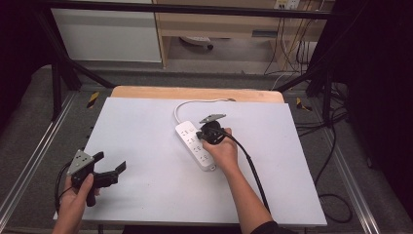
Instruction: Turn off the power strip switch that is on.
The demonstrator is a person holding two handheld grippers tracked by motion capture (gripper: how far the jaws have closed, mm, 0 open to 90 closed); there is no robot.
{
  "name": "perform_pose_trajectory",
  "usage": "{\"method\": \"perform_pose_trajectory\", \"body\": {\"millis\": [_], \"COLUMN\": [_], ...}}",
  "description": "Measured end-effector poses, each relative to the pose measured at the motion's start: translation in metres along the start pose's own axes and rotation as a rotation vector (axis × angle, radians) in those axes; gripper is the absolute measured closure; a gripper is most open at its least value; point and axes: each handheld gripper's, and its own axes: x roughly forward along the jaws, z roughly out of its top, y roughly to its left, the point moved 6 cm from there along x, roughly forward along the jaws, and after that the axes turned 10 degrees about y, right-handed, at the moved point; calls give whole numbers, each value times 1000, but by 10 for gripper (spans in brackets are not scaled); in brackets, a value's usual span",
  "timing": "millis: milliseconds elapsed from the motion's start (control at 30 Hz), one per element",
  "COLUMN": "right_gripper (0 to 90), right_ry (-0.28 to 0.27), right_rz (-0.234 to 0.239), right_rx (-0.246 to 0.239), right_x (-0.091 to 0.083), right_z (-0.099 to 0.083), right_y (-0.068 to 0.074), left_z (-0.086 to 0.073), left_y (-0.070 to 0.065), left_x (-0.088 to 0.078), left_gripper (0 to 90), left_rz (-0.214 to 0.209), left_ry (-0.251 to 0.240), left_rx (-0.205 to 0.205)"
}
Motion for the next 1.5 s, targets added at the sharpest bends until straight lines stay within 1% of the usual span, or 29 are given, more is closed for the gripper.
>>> {"method": "perform_pose_trajectory", "body": {"millis": [200,267,367,433,567,667,833,1000,1067,1100,1233,1267,1333,1400,1500], "right_gripper": [900,900,900,900,900,900,900,900,900,900,900,900,900,900,900], "right_ry": [4,5,0,4,3,9,6,21,14,6,16,7,-5,-32,-44], "right_rz": [-1,-10,-12,-26,-24,-39,-35,-44,-47,-40,-52,-48,-45,-35,-32], "right_rx": [2,-12,-10,-27,-25,-39,-25,-39,-42,-39,-42,-34,-36,-33,-32], "right_x": [1,1,1,1,2,2,2,1,0,-2,-3,-3,-3,-3,-3], "right_z": [1,1,1,1,0,1,1,2,2,3,0,0,-1,0,3], "right_y": [0,1,1,2,2,3,3,3,3,3,-2,-2,-2,-1,1], "left_z": [0,0,0,0,0,0,0,0,0,0,0,0,0,-1,-1], "left_y": [0,0,0,-1,-2,-1,-1,0,0,0,-1,-1,0,1,1], "left_x": [0,-1,0,0,-1,-1,0,0,0,0,0,0,0,0,0], "left_gripper": [52,52,52,52,52,52,52,52,52,52,52,52,52,52,52], "left_rz": [-1,-1,0,-2,-2,-2,-3,2,1,1,2,1,3,3,3], "left_ry": [0,-5,0,0,1,-4,1,3,3,3,5,5,5,6,6], "left_rx": [1,-3,-1,2,3,-3,4,2,6,6,10,9,8,6,7]}}
